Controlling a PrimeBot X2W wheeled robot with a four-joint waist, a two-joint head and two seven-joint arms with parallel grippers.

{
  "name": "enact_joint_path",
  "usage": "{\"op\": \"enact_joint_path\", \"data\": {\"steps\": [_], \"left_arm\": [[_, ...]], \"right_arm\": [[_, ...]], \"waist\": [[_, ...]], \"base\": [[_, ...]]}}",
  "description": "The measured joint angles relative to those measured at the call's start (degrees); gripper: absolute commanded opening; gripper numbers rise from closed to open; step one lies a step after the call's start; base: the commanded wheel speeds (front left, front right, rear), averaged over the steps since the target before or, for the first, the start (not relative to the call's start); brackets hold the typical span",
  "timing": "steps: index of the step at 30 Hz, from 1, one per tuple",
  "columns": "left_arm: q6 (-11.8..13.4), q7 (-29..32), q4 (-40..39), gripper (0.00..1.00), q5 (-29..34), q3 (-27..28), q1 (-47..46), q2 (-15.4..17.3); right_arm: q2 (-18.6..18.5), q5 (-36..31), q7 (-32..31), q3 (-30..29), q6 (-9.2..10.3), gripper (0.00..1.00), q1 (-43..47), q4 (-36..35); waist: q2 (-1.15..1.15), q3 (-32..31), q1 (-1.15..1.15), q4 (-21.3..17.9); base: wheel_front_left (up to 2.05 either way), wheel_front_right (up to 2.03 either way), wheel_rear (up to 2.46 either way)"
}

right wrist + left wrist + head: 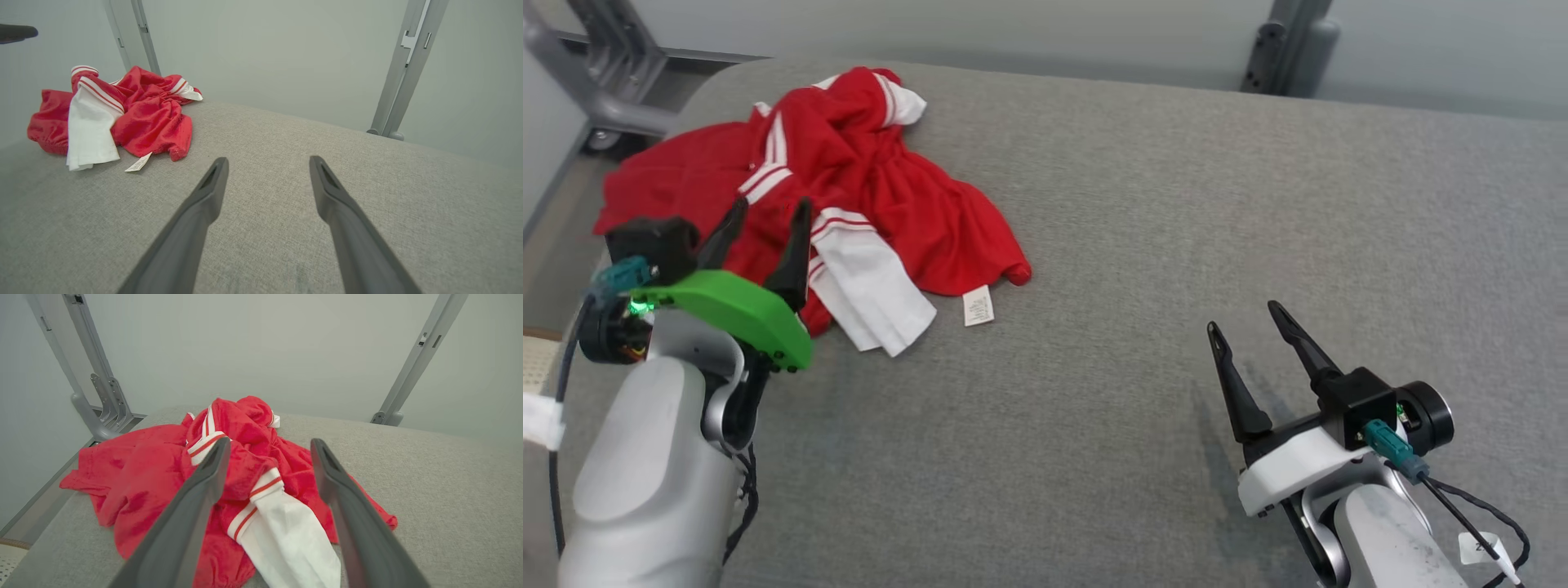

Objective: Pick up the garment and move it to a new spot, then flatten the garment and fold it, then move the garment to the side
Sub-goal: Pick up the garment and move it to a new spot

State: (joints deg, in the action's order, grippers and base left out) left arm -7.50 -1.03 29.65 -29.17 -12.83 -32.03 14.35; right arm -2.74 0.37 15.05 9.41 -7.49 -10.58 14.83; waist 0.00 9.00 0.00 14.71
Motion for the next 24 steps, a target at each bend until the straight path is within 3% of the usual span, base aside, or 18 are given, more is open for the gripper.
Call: {"op": "enact_joint_path", "data": {"steps": [6, 13, 14, 15, 19, 24], "left_arm": [[2.3, 6.5, 9.9, 1.00, -1.2, 0.5, -5.1, 1.1], [2.9, 6.9, 17.4, 1.00, -2.0, 0.8, -7.6, 1.4], [3.0, 7.1, 18.6, 0.64, -2.0, 0.7, -7.7, 1.5], [2.9, 7.6, 19.8, 0.00, -1.9, 0.2, -7.7, 1.7], [1.9, 5.1, 20.1, 0.00, -1.9, -0.1, -8.8, 2.4], [1.5, 1.8, 14.5, 0.00, -2.3, 1.5, -12.5, 4.8]], "right_arm": [[0.0, 1.1, 0.0, 0.6, 0.00, 1.00, -0.5, -0.4], [0.0, 1.1, 0.0, 0.3, 0.00, 1.00, -1.5, -0.9], [0.0, 1.1, 0.0, 0.3, 0.00, 1.00, -1.6, -0.8], [0.0, 1.1, 0.0, 0.4, 0.00, 1.00, -1.6, -0.7], [0.0, 1.5, 0.0, -0.1, 0.00, 1.00, -1.6, -0.9], [0.0, 2.2, 0.0, -0.7, 0.00, 1.00, -0.3, -0.7]], "waist": [[0.00, 3.5, 0.00, -5.1], [0.00, 6.5, 0.00, -9.3], [0.00, 6.7, 0.00, -9.6], [0.00, 7.0, 0.00, -10.1], [0.00, 6.8, 0.00, -11.0], [0.00, 5.0, 0.00, -11.0]], "base": [[0.00, 0.00, 0.00], [0.00, 0.00, 0.00], [0.00, 0.00, 0.00], [0.00, 0.00, 0.00], [0.00, 0.00, 0.00], [0.00, 0.00, 0.00]]}}
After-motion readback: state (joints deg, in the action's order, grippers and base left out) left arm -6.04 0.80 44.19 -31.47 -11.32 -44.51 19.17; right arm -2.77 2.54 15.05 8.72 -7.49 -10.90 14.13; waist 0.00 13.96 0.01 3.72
